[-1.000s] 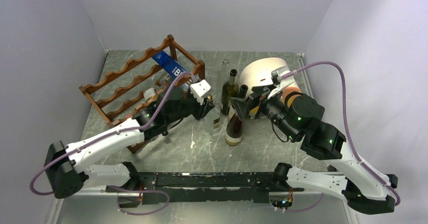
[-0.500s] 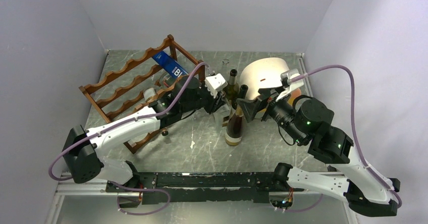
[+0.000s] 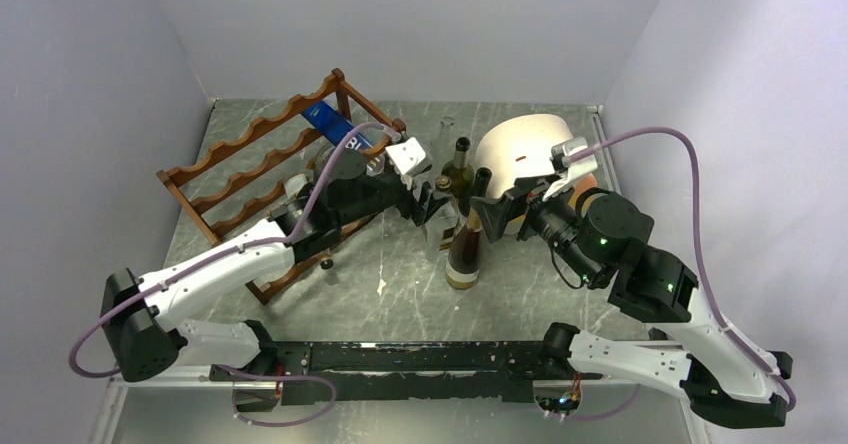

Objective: Take the wine bottle off the wine rack

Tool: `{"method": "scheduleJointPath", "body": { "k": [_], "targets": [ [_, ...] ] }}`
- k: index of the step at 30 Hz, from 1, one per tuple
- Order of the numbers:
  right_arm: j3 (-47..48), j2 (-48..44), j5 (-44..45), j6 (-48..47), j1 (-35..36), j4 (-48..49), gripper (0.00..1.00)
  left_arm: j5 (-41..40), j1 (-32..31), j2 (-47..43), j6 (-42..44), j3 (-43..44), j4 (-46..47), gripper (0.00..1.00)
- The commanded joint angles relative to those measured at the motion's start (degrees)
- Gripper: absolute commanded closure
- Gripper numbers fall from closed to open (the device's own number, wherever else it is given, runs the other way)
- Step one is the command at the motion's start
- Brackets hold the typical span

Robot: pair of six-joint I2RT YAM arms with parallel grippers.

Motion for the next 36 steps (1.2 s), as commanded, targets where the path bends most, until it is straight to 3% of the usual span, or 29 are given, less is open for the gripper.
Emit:
{"method": "scheduleJointPath", "body": {
  "k": [1,7,15,19,26,31,36],
  "targets": [
    [2.6,-0.3,-0.3,-0.7,0.1,0.2,0.02,0.0,0.3,-3.6,1.0,1.8,-3.3,0.24],
    [4.4,1.9,-1.7,-1.7,0.1,-0.6,0.01,-5.6,3.6,-9.7,1.3,3.0,-9.2,0.19],
    [11.3,10.9,-4.8,-7.1,0.2,-0.5,0.00,-22.8,13.4,-17.7,3.3,3.7,-8.8,0.16],
    [15.1,16.6,-9.2,-9.9,0.1,0.9,0.00,-30.9,14.7,-22.0,9.4,1.7,-1.9,0.17],
    [22.8,29.7,-11.6,-9.9,0.1,-2.1,0.00,-35.6,14.7,-32.5,18.9,-14.3,17.1,0.22],
    [25.2,38.0,-10.2,-9.4,0.8,-2.9,0.00,-37.4,14.9,-35.7,22.6,-20.7,20.4,0.29],
    [28.4,48.0,-7.2,-11.1,2.2,-3.5,0.02,-38.8,14.9,-38.5,24.9,-24.7,24.6,0.28]
  ]
}}
